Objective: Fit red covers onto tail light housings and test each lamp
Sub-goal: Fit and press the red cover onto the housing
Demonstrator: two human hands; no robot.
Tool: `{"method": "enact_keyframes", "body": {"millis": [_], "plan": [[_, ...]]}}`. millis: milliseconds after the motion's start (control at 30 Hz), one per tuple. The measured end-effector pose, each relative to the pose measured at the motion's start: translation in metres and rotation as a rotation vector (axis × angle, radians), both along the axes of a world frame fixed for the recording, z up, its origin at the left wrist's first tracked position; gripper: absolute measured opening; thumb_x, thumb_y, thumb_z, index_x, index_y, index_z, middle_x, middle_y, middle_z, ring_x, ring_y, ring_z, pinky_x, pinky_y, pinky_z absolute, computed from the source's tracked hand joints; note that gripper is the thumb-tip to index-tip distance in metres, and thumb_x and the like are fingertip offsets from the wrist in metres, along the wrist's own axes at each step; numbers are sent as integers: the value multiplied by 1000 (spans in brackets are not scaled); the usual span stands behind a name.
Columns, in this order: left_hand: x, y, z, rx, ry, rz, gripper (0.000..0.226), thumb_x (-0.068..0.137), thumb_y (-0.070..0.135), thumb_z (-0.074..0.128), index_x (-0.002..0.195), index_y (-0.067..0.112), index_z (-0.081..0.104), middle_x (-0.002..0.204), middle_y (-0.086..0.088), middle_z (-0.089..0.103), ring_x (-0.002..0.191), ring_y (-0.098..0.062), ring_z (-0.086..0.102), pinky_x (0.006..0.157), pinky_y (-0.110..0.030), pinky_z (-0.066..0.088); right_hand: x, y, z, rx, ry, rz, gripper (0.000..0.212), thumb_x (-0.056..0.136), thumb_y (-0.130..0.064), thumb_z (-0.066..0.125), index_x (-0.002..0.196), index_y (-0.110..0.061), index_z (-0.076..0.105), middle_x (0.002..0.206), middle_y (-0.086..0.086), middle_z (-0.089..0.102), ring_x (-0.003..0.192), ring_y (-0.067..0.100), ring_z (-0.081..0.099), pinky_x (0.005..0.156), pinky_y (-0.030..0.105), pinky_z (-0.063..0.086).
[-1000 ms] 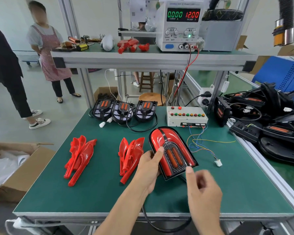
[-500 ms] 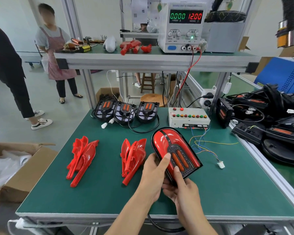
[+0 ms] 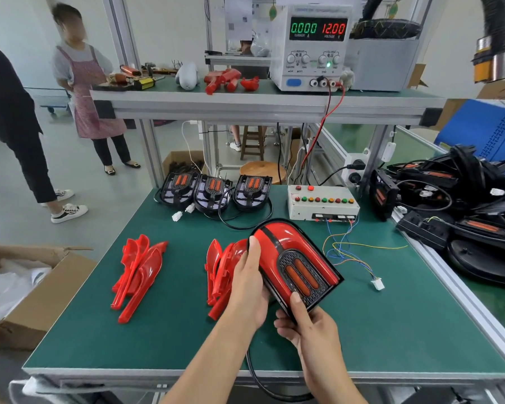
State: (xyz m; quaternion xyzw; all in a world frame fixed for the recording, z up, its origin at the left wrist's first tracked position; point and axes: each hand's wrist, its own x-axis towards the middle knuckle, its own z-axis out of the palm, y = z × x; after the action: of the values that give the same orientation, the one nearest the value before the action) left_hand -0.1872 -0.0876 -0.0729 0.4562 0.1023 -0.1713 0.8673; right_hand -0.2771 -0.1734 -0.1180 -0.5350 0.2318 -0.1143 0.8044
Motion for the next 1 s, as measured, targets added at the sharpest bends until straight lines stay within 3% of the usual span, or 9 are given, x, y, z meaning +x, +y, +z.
{"method": "enact_keyframes", "body": {"millis": [233, 1000], "plan": [[2, 1, 4, -59, 85, -6, 51, 99, 53, 55, 129, 14, 67, 118, -11, 75, 110, -32, 72, 99, -54, 54, 0, -4, -2, 8, -10, 58, 55, 75, -45, 73, 104, 2, 70, 84, 21, 75, 69, 26, 71, 62, 27, 59], [4, 5, 1, -102, 142, 43, 49, 100, 51, 55, 125, 11, 70, 114, -12, 77, 103, -29, 75, 89, -48, 57, 1, -4, -5, -63, -18, 59, 53, 75, -44, 74, 98, 3, 71, 80, 21, 74, 68, 25, 70, 65, 29, 58]]}}
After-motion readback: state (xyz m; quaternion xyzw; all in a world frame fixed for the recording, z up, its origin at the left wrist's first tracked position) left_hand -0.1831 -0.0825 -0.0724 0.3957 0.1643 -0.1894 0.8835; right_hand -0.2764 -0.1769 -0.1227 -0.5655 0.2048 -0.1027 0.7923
